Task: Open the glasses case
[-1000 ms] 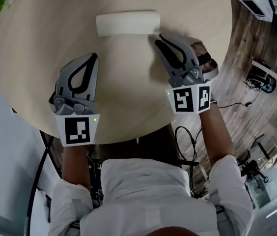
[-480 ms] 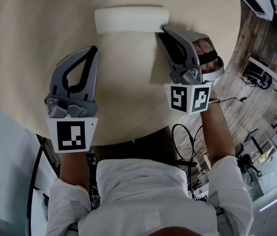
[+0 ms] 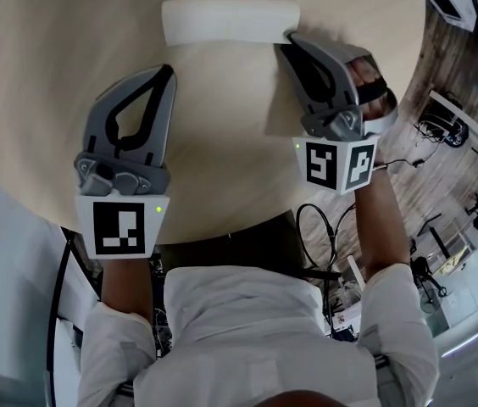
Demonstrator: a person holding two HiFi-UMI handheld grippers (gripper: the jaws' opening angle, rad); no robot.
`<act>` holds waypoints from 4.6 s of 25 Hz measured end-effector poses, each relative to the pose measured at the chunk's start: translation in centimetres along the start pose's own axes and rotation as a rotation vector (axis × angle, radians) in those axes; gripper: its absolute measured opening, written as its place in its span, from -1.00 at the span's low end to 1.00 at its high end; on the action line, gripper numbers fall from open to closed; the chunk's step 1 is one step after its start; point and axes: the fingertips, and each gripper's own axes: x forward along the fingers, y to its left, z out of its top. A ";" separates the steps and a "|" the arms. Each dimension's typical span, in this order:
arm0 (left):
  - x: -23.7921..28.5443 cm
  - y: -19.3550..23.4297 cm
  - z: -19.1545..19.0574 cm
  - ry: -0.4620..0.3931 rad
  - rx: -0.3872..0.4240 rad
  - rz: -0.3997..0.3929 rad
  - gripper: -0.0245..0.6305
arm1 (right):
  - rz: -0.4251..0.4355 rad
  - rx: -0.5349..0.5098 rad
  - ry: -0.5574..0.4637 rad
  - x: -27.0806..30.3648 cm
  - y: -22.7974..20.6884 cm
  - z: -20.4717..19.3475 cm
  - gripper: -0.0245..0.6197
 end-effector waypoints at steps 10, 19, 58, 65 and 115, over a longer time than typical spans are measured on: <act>0.3 -0.3 -0.4 0.004 -0.008 -0.017 -0.89 | 0.064 0.039 -0.025 -0.3 -0.1 0.3 -0.70; -0.5 -0.1 -0.7 -0.003 -0.018 -0.008 -0.89 | 0.095 0.053 -0.076 -1.0 -0.7 1.5 -0.76; -3.3 -0.1 -1.1 -0.071 -0.283 0.163 -0.89 | 0.165 0.505 -0.197 2.3 -8.3 -0.3 -0.82; -5.7 -1.4 -0.4 -0.120 -0.374 0.254 -0.89 | 0.120 0.553 -0.291 -1.7 -8.2 0.8 -0.80; -49.0 -30.5 9.1 -0.368 -0.457 0.096 -0.89 | -0.160 1.104 -0.605 -50.8 18.0 23.4 -0.84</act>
